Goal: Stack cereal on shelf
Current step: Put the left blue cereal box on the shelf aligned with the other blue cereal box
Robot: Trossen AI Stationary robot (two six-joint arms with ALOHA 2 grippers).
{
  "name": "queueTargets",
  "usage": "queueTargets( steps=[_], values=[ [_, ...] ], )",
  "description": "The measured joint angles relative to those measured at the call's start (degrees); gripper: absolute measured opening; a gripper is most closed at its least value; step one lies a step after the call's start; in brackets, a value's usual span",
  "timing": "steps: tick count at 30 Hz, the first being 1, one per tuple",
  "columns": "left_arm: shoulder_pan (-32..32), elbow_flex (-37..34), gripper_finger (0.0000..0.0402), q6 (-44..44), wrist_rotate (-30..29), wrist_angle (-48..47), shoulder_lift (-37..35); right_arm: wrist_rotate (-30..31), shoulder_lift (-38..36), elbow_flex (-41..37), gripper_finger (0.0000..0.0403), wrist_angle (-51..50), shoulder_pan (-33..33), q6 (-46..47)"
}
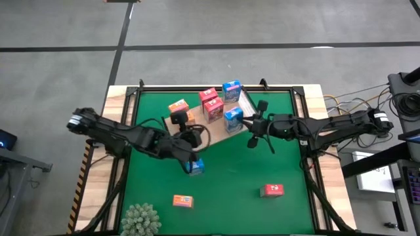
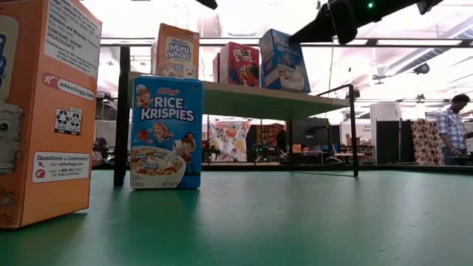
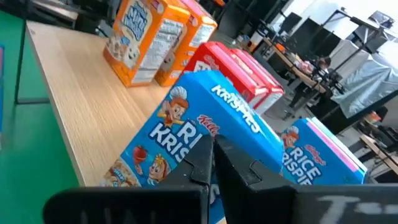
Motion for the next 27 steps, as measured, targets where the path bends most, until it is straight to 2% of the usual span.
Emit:
queueTargets(
  steps=[5,11,27],
  values=[
    [0.00,-6.07,0.0000,0.01,-0.02,6.21,-4.83,0.07,-0.01,0.00,0.0009,-1.38,-0.53,0.06],
    [0.00,-10.44,0.0000,0.40,-0.04,10.26,-7.47,-0.07,-0.12,0.00,0.0009,-1.53,-0.42,0.47],
    [-0.09,-12.63,0.0000,6.11,0.17,10.62,-7.53,-0.09,-6.04,0.00,0.0009,-5.10,1.19,7.70]
  ],
)
